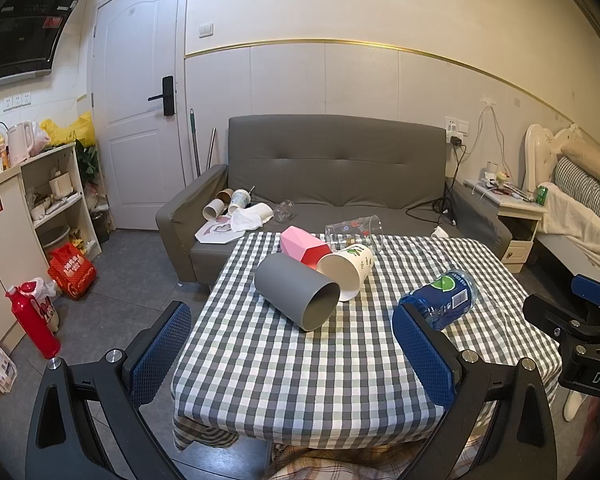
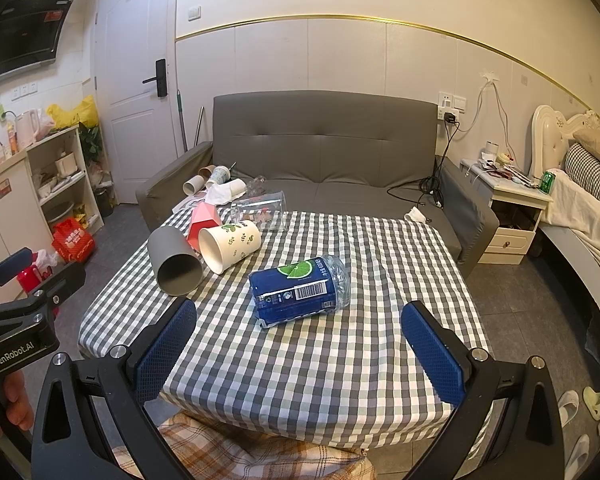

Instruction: Flip cup upside down

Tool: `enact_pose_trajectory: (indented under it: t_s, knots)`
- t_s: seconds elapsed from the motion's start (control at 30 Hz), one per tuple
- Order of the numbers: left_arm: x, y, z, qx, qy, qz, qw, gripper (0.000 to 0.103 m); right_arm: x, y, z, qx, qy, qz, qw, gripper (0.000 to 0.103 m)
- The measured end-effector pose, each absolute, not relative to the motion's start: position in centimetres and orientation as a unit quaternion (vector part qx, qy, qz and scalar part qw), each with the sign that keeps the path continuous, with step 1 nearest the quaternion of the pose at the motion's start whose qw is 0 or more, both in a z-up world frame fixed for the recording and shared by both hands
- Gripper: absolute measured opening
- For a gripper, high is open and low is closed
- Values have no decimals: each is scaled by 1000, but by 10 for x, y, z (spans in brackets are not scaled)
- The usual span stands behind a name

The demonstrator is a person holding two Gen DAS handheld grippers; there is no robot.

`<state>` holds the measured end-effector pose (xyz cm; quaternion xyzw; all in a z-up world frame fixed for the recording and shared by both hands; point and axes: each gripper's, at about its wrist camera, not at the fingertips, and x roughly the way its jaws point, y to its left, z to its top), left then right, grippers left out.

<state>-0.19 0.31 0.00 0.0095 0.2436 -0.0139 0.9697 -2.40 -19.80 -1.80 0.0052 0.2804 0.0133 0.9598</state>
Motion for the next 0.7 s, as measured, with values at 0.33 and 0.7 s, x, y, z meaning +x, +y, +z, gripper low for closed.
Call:
enact_pose_trajectory:
  t_s: [0.33, 0.7]
  knots:
    - [-1, 0, 0, 13, 246, -18, 969, 103, -23, -199, -18, 5, 280, 13, 960, 103]
    - [-1, -1, -2, 12, 246, -18, 969, 103, -22, -199, -18, 4, 280, 13, 960, 103]
